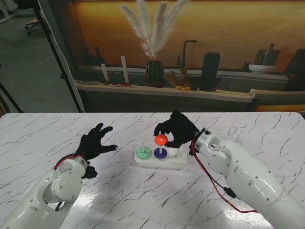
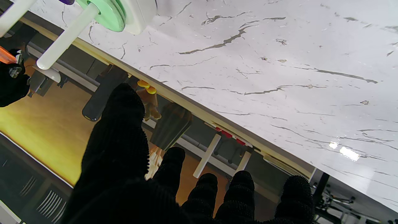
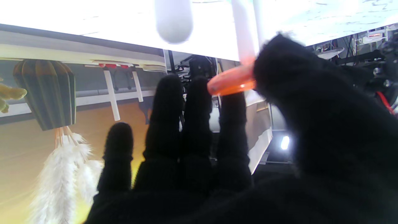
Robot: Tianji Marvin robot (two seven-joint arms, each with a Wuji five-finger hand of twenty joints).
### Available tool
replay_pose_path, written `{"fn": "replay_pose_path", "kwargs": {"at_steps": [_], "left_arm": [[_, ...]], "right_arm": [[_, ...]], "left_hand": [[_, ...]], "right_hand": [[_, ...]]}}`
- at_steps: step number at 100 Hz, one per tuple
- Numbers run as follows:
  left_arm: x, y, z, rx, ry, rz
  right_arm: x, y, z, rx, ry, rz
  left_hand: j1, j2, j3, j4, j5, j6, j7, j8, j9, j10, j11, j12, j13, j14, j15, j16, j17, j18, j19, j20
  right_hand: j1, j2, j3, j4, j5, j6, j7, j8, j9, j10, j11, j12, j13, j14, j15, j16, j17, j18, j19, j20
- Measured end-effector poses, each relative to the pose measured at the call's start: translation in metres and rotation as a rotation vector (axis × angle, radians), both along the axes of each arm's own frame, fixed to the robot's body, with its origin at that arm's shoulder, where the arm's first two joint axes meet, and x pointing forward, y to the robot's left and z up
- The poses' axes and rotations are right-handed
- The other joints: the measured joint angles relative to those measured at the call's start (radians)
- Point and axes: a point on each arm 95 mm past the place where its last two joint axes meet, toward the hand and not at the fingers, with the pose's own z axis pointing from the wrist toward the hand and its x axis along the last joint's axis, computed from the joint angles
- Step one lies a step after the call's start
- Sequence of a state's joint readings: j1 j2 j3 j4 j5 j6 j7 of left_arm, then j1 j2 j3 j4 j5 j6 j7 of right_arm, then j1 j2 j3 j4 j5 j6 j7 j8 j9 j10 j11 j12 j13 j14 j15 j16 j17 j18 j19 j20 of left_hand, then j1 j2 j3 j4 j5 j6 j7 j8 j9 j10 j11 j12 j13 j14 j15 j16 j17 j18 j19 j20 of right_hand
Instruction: Move the three rings of the Hanoi Tower from the left rod to the right rod
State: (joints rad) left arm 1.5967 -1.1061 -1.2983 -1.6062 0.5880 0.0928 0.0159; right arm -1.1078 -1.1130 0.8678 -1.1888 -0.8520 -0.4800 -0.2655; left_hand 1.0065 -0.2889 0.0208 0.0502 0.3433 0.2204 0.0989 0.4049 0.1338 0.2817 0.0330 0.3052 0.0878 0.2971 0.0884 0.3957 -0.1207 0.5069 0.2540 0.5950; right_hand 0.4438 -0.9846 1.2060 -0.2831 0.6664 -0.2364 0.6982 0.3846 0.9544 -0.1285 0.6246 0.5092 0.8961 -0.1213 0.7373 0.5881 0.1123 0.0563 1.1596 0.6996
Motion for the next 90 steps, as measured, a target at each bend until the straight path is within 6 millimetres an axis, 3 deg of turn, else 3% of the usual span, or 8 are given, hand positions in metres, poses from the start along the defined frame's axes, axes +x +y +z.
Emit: {"fn": "replay_pose_path", "kwargs": {"at_steps": [90], "left_arm": [[0.0,0.001,0.0,-0.003,-0.003,0.004]], "right_arm": [[0.002,0.001,-0.016,-0.045,0.034,0.021]], "left_hand": [[0.0,0.0,0.0,0.0,0.0,0.0,0.0,0.0,0.0,0.0,0.0,0.0,0.0,0.0,0.0,0.0,0.0,0.0,0.0,0.0]], "right_hand": [[0.007,0.002,0.0,0.0,0.001,0.0,0.0,-0.009,-0.001,0.002,-0.012,0.001,0.0,0.0,-0.014,0.009,-0.002,0.0,-0.012,-0.002]]}}
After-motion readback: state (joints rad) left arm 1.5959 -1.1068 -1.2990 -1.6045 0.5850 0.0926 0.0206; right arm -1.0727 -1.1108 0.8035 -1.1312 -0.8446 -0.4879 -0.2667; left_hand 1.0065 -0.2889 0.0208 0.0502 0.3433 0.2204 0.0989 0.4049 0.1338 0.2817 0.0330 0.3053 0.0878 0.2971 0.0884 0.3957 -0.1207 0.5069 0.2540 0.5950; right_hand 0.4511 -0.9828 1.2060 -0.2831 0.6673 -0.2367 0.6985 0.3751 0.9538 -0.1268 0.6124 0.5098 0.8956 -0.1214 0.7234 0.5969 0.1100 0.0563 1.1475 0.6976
